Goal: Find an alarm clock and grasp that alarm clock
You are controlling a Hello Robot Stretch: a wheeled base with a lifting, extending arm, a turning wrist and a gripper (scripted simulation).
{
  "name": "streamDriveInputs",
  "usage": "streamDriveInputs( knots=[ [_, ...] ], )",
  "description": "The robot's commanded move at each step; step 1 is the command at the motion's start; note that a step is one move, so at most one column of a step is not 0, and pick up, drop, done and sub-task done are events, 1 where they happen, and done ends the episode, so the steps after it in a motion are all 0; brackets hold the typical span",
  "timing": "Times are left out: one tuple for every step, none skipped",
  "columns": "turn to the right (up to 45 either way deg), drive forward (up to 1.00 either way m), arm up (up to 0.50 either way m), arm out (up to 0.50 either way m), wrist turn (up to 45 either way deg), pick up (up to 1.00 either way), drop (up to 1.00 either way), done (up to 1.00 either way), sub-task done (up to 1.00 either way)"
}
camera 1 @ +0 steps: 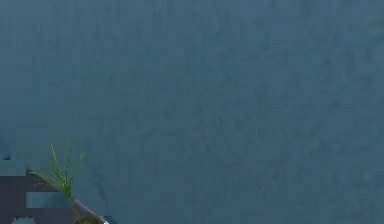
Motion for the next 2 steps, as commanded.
streamDriveInputs(
  knots=[
    [-45.0,0.0,0.0,0.0,0.0,0.0,0.0,0.0,0.0],
    [-45.0,0.0,0.0,0.0,0.0,0.0,0.0,0.0,0.0]
  ],
)
